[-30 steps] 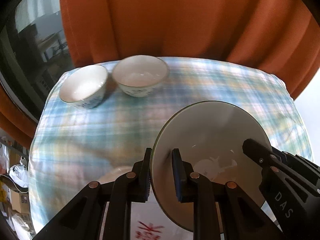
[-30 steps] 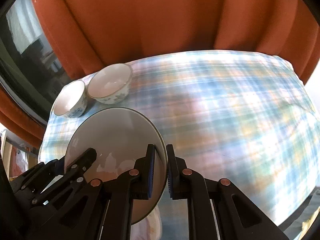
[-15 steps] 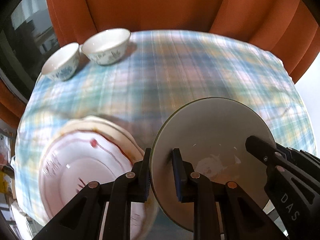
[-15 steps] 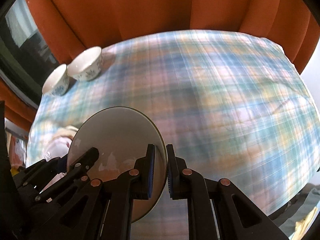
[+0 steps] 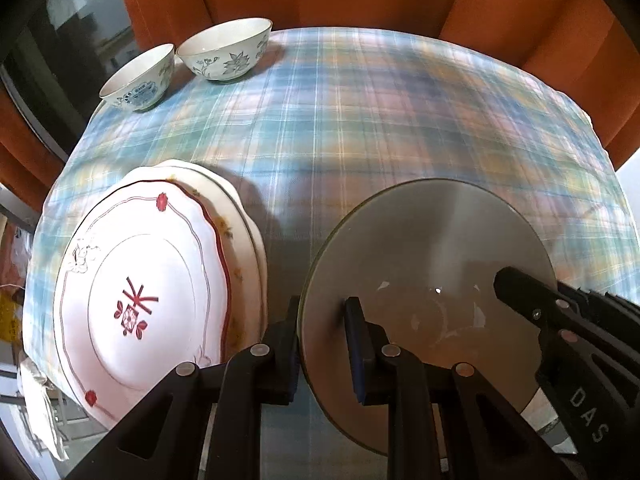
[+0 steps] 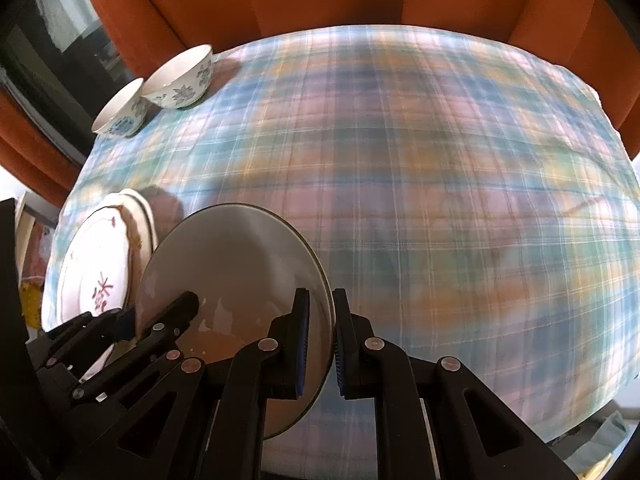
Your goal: Organize plates and bowls
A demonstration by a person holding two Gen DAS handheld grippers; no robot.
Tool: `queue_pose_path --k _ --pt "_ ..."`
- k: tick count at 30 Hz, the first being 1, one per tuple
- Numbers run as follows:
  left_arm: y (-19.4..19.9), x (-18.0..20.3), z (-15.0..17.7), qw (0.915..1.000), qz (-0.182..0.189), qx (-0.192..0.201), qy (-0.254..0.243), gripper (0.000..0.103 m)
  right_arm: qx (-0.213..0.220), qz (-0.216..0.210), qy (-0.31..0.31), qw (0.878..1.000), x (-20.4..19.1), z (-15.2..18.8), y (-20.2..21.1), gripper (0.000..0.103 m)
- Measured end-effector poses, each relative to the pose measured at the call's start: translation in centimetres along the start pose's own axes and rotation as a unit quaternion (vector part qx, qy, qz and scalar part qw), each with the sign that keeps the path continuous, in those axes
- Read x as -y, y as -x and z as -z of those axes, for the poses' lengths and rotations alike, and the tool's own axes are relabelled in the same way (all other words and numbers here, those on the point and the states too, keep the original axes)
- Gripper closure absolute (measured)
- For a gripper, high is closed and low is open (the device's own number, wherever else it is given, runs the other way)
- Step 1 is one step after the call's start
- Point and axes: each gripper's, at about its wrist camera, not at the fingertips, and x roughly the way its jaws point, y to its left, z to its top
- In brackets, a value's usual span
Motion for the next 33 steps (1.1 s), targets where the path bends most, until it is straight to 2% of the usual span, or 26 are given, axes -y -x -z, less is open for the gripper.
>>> queue_pose_path --k 6,10,13,15,18,20,24,25,33 --pt "-0.3 0.9 0.0 0.9999 -0.013 -0.001 -0.002 0.084 -0.009 -0.006 0.004 1.0 0.8 0.1 -0.4 0.089" --pt "-0.4 1.3 -0.2 0.9998 -0.019 0.0 -0.005 0.078 -0.014 -0.01 0.004 1.0 1.1 0.0 -0.6 0.089" --pt "0.0 1.5 -0.3 0.9997 -0.02 0.007 -0.008 0.067 -0.018 -0.018 0.0 1.0 1.6 -0.1 -0.9 0.087" --pt "0.3 1.3 -0.3 0.9997 -0.02 0.01 -0.008 0.058 -0.021 -0.028 -0.001 0.999 1.7 -0.2 -0.9 0.08" --pt "1.0 0.5 -0.3 0.9995 -0.029 0.016 0.002 0.048 -0.01 -0.013 0.003 1.0 1.5 -0.3 -0.2 0.068" --pt "1.4 -0.2 -0.3 0.9993 -0.03 0.018 0.01 0.042 -0.002 -0.007 -0.001 1.0 1.6 -0.4 0.2 0.054" --pt "1.9 -1.6 -0.1 0.9994 -0.02 0.017 0.022 0.028 0.011 -0.006 -0.009 1.0 1.6 -0.7 0.8 0.039" --pt "2.1 -1.8 0.0 0.9994 -0.018 0.019 0.02 0.027 0.014 -0.01 -0.01 1.0 1.4 -0.7 0.9 0.032" --pt "3.2 -4.5 -0.6 0.9992 0.011 0.038 -0.005 0.019 0.034 0.006 0.007 0.999 -3.6 -1.2 1.6 0.018"
